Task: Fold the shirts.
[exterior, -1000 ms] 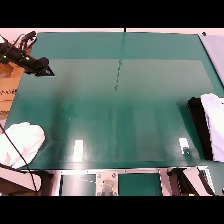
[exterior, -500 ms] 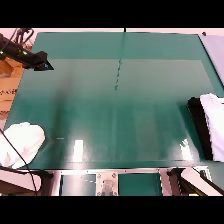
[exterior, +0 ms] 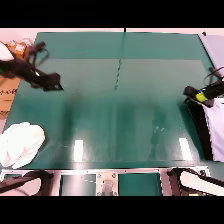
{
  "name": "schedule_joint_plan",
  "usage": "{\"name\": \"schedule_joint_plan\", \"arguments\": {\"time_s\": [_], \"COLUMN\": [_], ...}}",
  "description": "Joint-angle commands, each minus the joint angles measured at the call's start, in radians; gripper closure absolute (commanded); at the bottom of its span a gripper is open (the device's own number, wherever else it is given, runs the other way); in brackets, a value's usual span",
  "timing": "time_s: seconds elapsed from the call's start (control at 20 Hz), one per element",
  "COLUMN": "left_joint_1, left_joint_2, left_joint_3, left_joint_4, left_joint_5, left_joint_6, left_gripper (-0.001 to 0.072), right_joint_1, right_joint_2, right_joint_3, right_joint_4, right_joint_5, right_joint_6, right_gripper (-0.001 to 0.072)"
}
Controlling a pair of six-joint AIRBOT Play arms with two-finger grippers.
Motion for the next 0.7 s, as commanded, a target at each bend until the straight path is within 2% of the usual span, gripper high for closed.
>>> {"name": "schedule_joint_plan", "arguments": {"time_s": [0.0,0.25,0.65], "left_joint_1": [-0.114,-0.182,-0.183], "left_joint_2": [0.119,0.128,0.128], "left_joint_3": [-0.247,-0.316,-0.316], "left_joint_4": [0.011,0.008,0.01], "left_joint_5": [0.104,0.211,0.23], "left_joint_6": [-0.093,-0.132,-0.134], "left_gripper": [0.069,0.0687,0.0687], "right_joint_1": [0.13,0.262,0.31], "right_joint_2": [-0.006,-0.007,-0.007], "right_joint_3": [-0.05,-0.048,-0.048], "right_joint_4": [-0.004,-0.001,-0.001], "right_joint_5": [0.004,-0.053,-0.053], "right_joint_6": [-0.052,-0.068,-0.068], "right_gripper": [0.0693,0.0692,0.0692]}}
